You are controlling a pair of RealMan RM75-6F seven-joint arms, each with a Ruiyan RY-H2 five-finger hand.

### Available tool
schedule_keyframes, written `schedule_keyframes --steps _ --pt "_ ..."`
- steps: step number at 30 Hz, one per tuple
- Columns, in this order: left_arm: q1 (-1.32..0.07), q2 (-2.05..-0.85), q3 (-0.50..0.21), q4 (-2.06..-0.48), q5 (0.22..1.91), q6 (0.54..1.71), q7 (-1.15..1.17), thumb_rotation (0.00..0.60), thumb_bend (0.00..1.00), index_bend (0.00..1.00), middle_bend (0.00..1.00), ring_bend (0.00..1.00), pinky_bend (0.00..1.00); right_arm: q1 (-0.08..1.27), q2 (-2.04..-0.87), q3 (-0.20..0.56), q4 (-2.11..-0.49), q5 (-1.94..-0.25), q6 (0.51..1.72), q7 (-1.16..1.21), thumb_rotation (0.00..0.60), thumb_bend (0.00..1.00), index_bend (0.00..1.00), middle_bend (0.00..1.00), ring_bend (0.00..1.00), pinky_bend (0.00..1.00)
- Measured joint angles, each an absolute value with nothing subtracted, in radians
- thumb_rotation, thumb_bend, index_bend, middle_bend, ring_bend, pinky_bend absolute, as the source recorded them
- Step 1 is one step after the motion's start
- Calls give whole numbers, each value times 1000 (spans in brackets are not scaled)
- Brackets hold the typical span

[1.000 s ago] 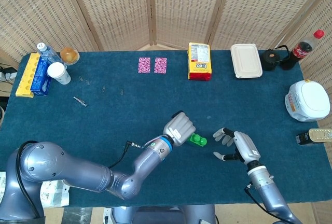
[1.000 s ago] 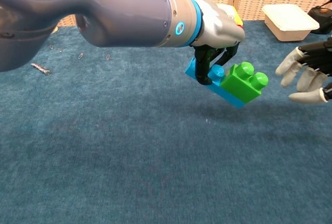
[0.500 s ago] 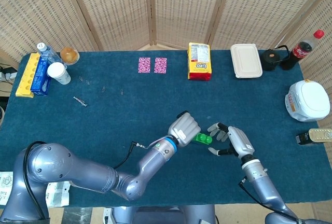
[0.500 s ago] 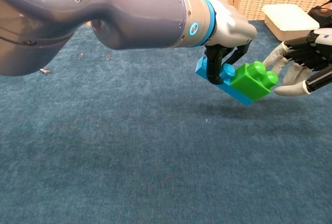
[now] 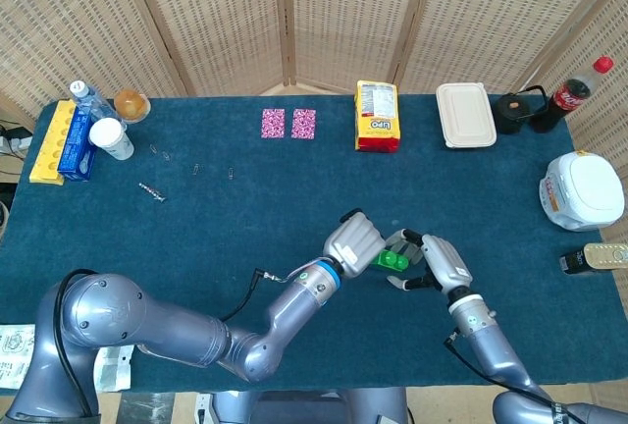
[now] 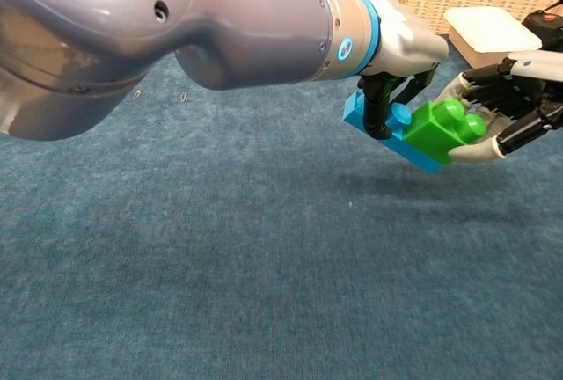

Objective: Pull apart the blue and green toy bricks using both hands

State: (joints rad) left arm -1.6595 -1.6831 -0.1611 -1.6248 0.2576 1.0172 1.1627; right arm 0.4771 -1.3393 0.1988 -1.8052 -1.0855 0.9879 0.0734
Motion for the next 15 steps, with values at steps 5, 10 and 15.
schedule_keyframes --steps 5,10,15 --pt "-1659 -1685 -164 -1626 259 1022 1161 482 447 723 599 494 458 490 -1358 201 -1794 -1063 984 62 600 250 387 450 507 452" --pt "-1655 -1685 -166 -1630 262 1026 1155 489 448 723 599 494 458 496 -1378 210 -1780 -1046 993 58 600 254 473 536 589 474" --pt "-1647 -1683 -165 -1637 274 1029 1145 486 449 723 599 494 458 500 -1400 220 -1763 -1029 1003 59 600 258 553 617 679 507"
